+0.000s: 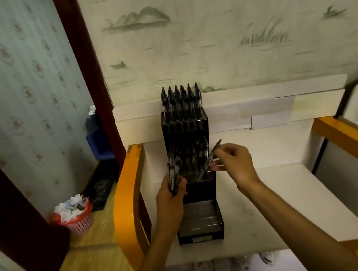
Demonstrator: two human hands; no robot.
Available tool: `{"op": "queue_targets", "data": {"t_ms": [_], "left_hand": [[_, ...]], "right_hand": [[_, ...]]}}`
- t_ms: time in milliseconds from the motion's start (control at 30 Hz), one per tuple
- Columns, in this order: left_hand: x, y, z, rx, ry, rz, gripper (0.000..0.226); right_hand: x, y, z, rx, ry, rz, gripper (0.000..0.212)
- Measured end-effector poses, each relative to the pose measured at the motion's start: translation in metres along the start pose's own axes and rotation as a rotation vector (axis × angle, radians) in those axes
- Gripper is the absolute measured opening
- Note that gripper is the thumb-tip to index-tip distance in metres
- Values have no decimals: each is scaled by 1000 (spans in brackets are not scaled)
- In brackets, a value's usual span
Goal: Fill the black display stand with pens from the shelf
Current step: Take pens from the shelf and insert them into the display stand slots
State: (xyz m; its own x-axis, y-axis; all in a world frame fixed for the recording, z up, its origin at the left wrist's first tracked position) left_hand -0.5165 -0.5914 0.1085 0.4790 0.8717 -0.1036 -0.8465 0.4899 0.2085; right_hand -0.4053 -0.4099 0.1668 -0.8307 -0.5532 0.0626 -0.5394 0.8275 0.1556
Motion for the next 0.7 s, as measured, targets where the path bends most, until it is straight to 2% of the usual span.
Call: {"op": "queue_targets", "data": {"t_ms": [167,333,500,700], "left_hand": [[-16,-1,2,25,-46,22,45],[-17,-2,0,-80,-174,28,31],[-14,0,-1,-85,-183,32,21],[-9,6,-2,-106,-227,13,14]], "right_hand": [[-3,12,-30,-285,-246,57,12],[15,15,-43,-501,-615,13,18],[28,21,-36,-508,-759,-53,24],[36,23,-40,-516,-839,-52,29]]}}
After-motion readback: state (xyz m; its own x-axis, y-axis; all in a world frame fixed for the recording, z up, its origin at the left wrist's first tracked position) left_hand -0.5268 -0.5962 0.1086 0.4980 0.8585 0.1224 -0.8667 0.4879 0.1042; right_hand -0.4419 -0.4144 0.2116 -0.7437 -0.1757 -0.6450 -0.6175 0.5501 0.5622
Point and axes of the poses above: each hand's wrist, its own y-axis towards the middle knuckle, its own x-axis out of the palm, z = x × y, the point moved 8 cm from there along y, towards the middle knuckle, and after that the axes turned 3 degrees about z, right-handed, at the moved point
